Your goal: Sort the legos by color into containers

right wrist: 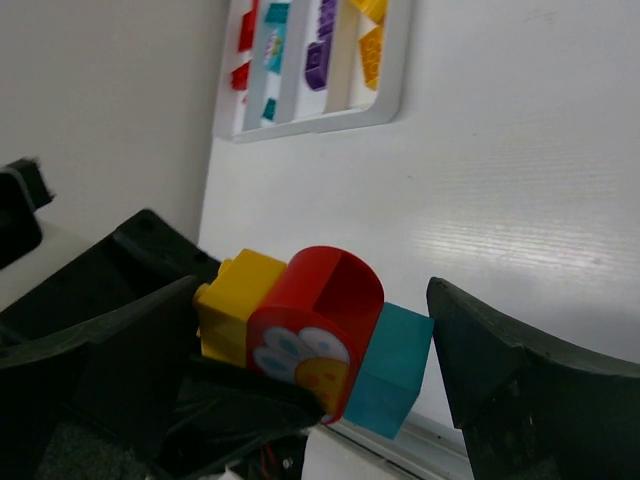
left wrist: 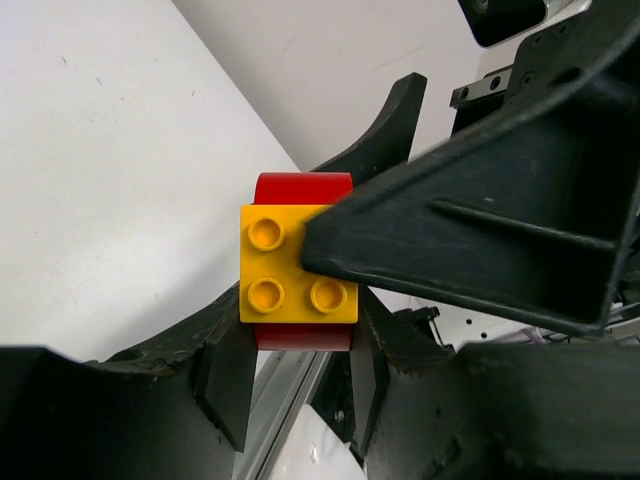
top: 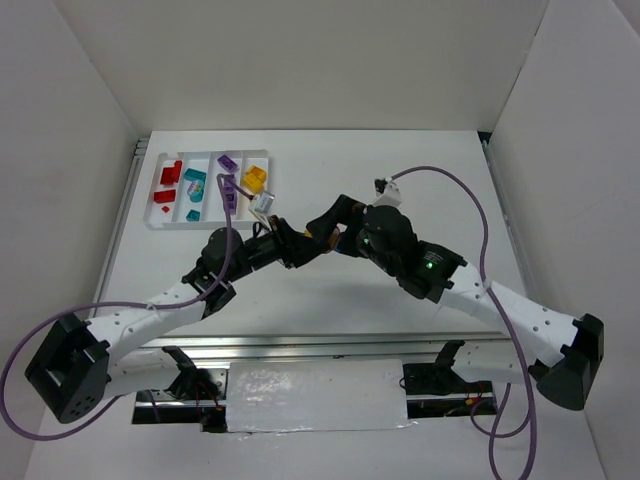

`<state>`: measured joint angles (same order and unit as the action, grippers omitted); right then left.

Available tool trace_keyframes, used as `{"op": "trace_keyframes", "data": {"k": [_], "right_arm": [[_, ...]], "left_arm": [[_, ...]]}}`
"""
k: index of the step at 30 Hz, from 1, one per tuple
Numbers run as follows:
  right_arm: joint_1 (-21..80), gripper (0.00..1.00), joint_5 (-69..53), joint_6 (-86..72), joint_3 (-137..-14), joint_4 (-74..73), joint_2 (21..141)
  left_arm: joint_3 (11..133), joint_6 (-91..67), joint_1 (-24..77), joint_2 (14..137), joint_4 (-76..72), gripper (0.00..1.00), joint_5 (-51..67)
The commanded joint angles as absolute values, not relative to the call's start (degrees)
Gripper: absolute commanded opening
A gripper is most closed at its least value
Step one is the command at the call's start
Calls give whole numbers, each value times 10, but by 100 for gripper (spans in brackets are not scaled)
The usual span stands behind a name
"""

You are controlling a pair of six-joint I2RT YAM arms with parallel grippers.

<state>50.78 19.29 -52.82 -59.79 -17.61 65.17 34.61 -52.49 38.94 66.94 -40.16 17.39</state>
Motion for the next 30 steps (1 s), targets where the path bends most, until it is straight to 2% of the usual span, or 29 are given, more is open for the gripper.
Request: {"op": "trace_keyframes", "data": {"k": [1,4,8,11,17,20,21,25,28,30], "right_arm": [[495,100,115,-485,-558,-95,587],[463,100,63,-462,-513,-39,551],[400,100,-115,-418,-439,55,513],[388,98,-196,-398,-392,158,487],[385,96,-259,-373,-350,253,470],[381,82,-288,-380,-337,298,465],[381,72,-297,-383,-334,305,464],[381,60,-318,-388,-319,335,458],[380,31,-329,-402,-298,387,442],[380,20,-331,-405,-294,394,439]], "left_arm": [[346,-485,388,629,-392,0,159],[350,-482,387,612,-373,0,170],[348,-494,386,593,-376,0,196],[343,-516,386,590,-404,0,228],[329,-580,387,607,-530,0,319],[322,-595,387,608,-552,0,335],[320,-593,387,603,-548,0,336],[322,-578,387,590,-520,0,325],[323,-572,387,585,-508,0,322],[322,-572,387,586,-508,0,321]]}}
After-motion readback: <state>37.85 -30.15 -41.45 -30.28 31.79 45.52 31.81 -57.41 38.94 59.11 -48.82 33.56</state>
